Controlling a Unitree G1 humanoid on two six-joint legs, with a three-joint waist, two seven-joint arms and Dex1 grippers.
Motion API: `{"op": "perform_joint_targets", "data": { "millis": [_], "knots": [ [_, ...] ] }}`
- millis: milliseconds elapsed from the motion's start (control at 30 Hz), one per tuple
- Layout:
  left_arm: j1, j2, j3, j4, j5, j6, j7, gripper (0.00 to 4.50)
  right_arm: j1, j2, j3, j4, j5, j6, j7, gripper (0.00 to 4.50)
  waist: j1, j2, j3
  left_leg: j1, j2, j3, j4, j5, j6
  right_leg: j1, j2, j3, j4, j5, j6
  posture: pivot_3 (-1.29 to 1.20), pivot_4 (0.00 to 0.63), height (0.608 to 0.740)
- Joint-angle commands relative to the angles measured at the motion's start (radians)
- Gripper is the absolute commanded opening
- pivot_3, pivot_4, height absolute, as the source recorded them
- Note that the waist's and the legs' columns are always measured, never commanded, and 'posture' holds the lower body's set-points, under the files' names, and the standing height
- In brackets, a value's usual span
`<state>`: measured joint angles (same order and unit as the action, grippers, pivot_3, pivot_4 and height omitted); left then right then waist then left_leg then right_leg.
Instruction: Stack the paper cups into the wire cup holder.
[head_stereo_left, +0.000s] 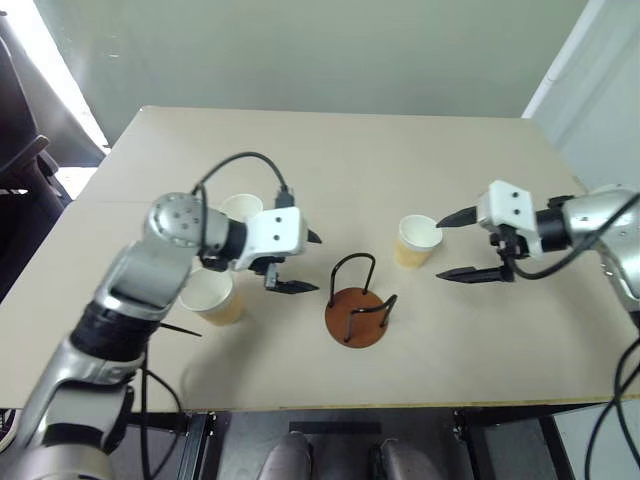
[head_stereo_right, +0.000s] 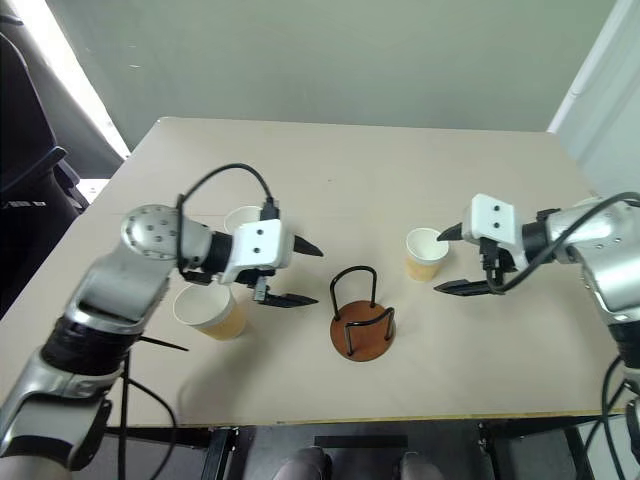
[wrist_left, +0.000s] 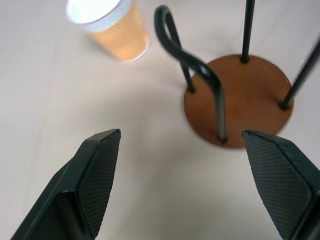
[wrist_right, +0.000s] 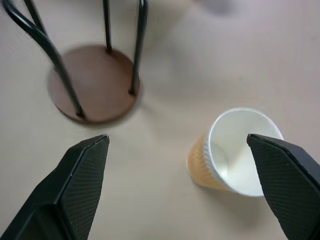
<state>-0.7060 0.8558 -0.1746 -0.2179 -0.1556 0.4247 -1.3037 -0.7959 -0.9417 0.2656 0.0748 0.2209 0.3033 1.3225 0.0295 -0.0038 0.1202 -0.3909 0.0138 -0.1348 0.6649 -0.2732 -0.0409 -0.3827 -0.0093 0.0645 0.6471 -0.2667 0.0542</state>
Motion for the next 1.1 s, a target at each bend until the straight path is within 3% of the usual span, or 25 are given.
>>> {"op": "perform_joint_targets", "data": {
  "millis": [33,167,367,467,700,833,1100],
  "knots": [
    [0.006,0.067,0.157,-0.118,-0.104,0.072,0.009,4.13,-0.080,0.055,0.049,0.141,-0.100,-0.116,0.029,4.50,0.000,0.000,0.000,-0.001,0.000,0.000,0.000,0.000,0.000,-0.001,0.000,0.000,0.000,0.000,0.000,0.00,0.150,0.740],
    [0.040,0.137,0.320,-0.239,-0.252,0.198,0.026,4.13,-0.148,0.129,0.094,0.308,-0.191,-0.228,0.044,4.50,0.002,0.000,0.000,-0.002,0.000,0.000,-0.001,0.000,0.000,-0.002,0.000,-0.001,0.000,0.001,-0.002,0.00,0.150,0.740],
    [0.172,0.195,0.432,-0.372,-0.352,0.321,0.106,4.13,-0.210,0.207,0.138,0.495,-0.306,-0.360,0.047,4.50,0.002,0.002,0.000,-0.002,0.001,0.001,-0.003,0.000,-0.001,-0.002,-0.001,-0.002,0.000,0.002,-0.004,0.00,0.150,0.740],
    [0.204,0.215,0.454,-0.394,-0.373,0.343,0.144,4.16,-0.235,0.244,0.135,0.545,-0.330,-0.399,0.049,3.91,0.001,0.002,0.000,-0.002,0.001,0.001,-0.002,0.000,-0.001,-0.003,-0.001,-0.003,0.000,0.002,-0.006,0.00,0.150,0.740],
    [0.184,0.255,0.476,-0.414,-0.458,0.356,0.177,4.16,-0.267,0.258,0.119,0.584,-0.354,-0.448,0.081,1.33,0.002,0.002,0.000,-0.002,0.001,0.001,-0.003,-0.001,-0.004,-0.004,-0.001,-0.004,0.002,0.002,-0.011,0.00,0.150,0.740],
    [0.262,0.278,0.480,-0.385,-0.440,0.330,0.173,4.16,-0.268,0.205,0.053,0.504,-0.268,-0.388,0.173,0.03,0.002,0.004,0.001,-0.002,0.001,0.001,-0.005,-0.001,-0.005,-0.004,-0.001,-0.004,0.003,0.002,-0.012,0.00,0.150,0.740],
    [0.326,0.271,0.447,-0.348,-0.408,0.267,0.200,4.16,-0.303,0.100,-0.146,0.168,0.053,-0.014,0.288,0.03,0.001,0.005,0.002,-0.002,0.003,0.002,-0.012,0.001,-0.010,-0.006,0.001,-0.003,0.001,0.001,-0.013,0.00,0.150,0.740]
  ]
}}
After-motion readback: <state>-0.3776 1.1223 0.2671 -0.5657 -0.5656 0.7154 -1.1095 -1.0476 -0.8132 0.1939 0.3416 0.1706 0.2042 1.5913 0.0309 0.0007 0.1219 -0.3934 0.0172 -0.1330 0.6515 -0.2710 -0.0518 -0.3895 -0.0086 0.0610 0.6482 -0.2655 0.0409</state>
